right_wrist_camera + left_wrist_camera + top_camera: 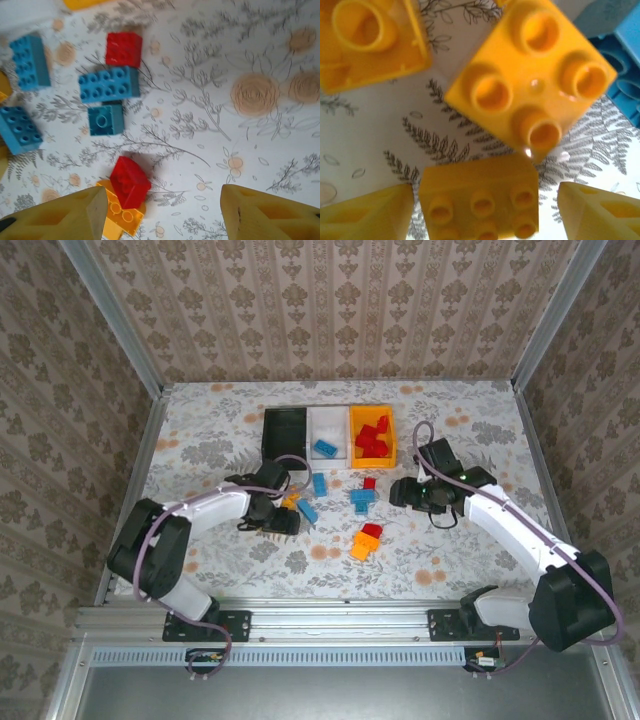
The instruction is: Sort the legos into containers by color
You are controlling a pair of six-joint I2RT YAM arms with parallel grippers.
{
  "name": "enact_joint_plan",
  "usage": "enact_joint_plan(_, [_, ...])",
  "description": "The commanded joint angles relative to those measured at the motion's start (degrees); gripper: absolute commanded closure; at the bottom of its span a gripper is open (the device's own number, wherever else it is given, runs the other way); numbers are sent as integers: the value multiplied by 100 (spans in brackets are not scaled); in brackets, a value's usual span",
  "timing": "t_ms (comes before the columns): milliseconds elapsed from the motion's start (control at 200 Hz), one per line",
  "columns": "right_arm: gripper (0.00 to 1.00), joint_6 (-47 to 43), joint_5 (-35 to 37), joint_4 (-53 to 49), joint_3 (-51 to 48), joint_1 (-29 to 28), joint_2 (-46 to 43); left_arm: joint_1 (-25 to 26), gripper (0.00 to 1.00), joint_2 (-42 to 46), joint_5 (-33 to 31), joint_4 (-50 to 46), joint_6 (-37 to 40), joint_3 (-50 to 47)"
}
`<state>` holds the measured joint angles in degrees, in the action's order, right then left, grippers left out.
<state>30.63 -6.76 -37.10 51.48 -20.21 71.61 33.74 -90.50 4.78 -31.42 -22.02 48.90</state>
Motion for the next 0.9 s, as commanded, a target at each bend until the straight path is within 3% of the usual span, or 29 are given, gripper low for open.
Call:
enact_joint_plan(0, [37, 260, -141, 323, -55, -131, -27, 62, 27, -234, -193, -142, 182, 232])
enact_joint_plan(370, [37, 313, -194, 587, 221, -447, 511, 155, 51, -210, -271, -228, 95, 205])
enact_joint_plan(465, [37, 329, -220, 616, 242, -484, 569, 89, 52, 57, -246, -412, 191, 236])
enact_joint_plan(610, [37, 312, -206, 593, 266, -502, 604, -341, 52, 822, -117, -921, 397, 496])
enact_joint_plan(725, [37, 328, -194, 612, 235, -513, 634, -981, 52, 1346, 313, -1090, 514, 1105])
enact_joint_plan(895, [37, 487, -220, 869, 43, -617, 644, -1570, 52, 781, 778, -874, 550, 2577])
